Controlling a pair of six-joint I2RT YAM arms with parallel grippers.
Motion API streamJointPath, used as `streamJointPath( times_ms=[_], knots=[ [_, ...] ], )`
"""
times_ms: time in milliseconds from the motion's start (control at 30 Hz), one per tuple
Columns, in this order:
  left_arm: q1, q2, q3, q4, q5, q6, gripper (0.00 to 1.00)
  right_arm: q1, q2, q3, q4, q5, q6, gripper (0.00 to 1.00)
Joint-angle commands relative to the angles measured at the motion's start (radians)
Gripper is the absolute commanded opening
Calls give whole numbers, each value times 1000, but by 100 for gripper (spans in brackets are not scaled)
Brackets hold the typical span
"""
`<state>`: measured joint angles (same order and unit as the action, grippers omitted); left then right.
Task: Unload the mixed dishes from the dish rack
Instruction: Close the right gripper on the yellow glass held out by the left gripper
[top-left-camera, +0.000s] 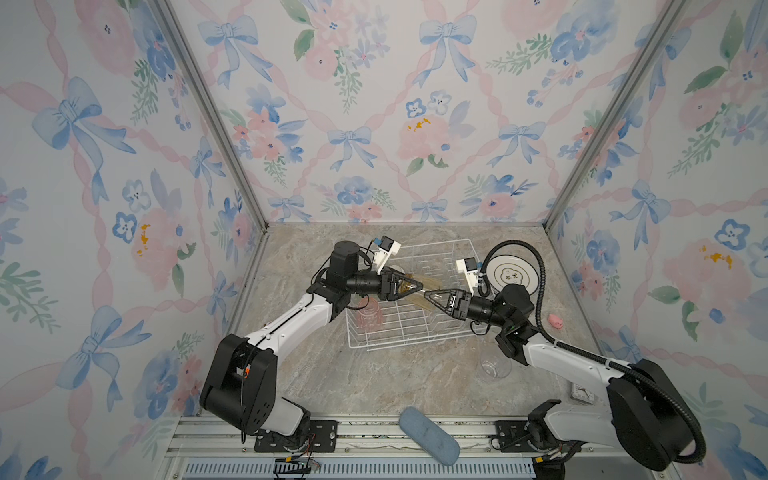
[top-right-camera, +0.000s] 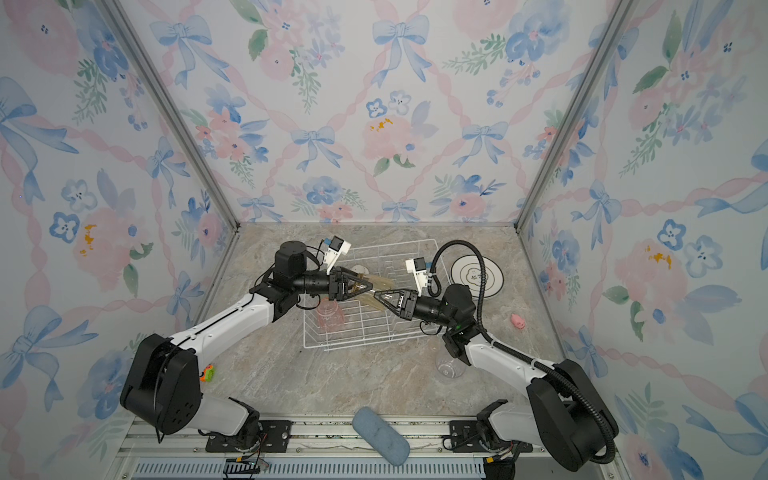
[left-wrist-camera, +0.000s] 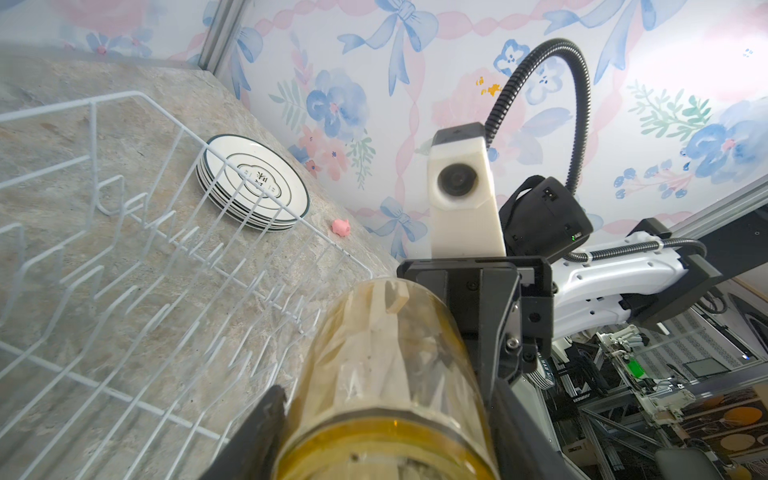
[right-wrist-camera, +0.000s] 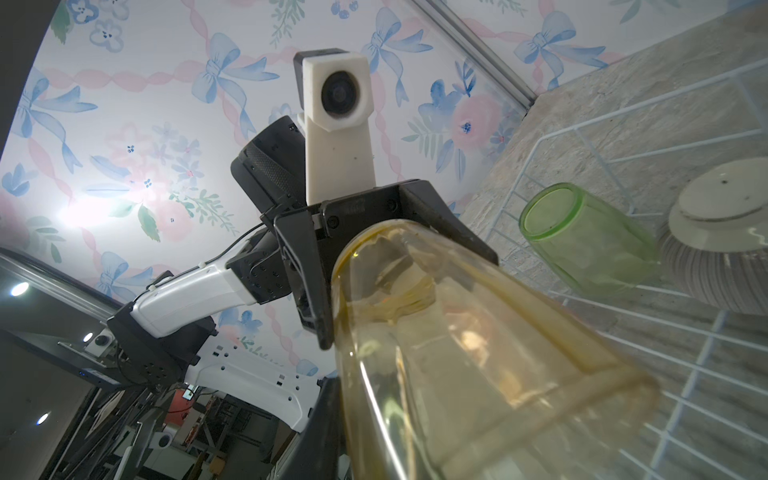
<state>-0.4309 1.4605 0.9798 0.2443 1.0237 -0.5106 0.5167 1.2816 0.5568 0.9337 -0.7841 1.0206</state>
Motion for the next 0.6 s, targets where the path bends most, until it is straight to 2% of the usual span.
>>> streamJointPath(
  times_ms=[0,200,367,433,567],
  knots=[
    [-7,8,-5,34,12,4,38,-7,15,25,19,14,1,12],
    [-7,2,-16,35,3,10,40,-7,19,28,30,14,6,1],
    [-5,-31,-38,18,-77,45,56,-7,16,40,11,4,-3,0],
    [-6,-49,-21,-69,-142,98,59,-5,3,53,-57,3,-37,0],
    [-6,-74,38,-255,-250,191,60,0,-38,96,-274,16,-146,0]
  ],
)
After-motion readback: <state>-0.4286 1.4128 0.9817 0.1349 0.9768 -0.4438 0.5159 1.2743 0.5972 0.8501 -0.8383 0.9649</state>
